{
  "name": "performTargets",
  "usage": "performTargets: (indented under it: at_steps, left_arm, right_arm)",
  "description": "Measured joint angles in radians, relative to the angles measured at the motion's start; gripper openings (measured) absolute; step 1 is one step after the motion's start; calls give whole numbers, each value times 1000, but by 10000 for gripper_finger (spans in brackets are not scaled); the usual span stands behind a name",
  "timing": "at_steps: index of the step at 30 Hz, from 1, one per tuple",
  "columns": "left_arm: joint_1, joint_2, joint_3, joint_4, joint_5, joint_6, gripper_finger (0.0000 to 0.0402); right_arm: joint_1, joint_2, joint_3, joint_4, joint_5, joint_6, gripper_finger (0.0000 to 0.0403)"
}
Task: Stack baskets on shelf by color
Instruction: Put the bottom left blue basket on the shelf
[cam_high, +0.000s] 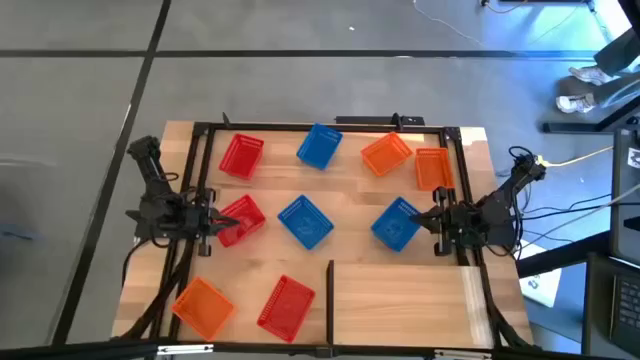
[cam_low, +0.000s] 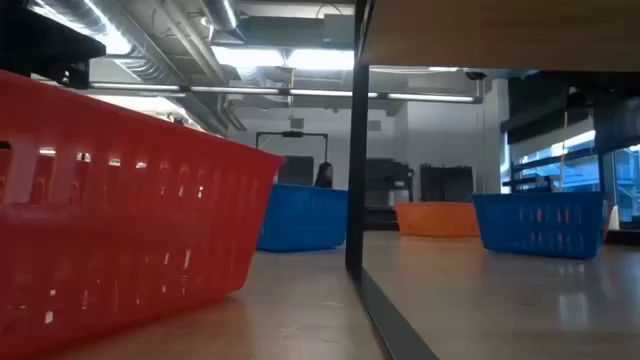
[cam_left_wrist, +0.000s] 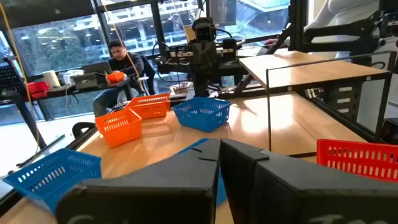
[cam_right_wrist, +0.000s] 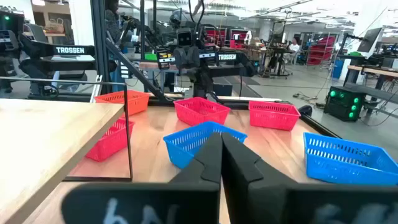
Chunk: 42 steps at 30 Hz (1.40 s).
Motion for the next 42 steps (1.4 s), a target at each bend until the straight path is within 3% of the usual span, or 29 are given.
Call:
performTargets:
  at_steps: [25,42]
  left_arm:
    - [0,0,0,0,0,0,24]
    - [0,0,0,0,0,0,4]
  right_arm:
    - [0,0,0,0,0,0,1]
    - [0,0,0,0,0,-23,0]
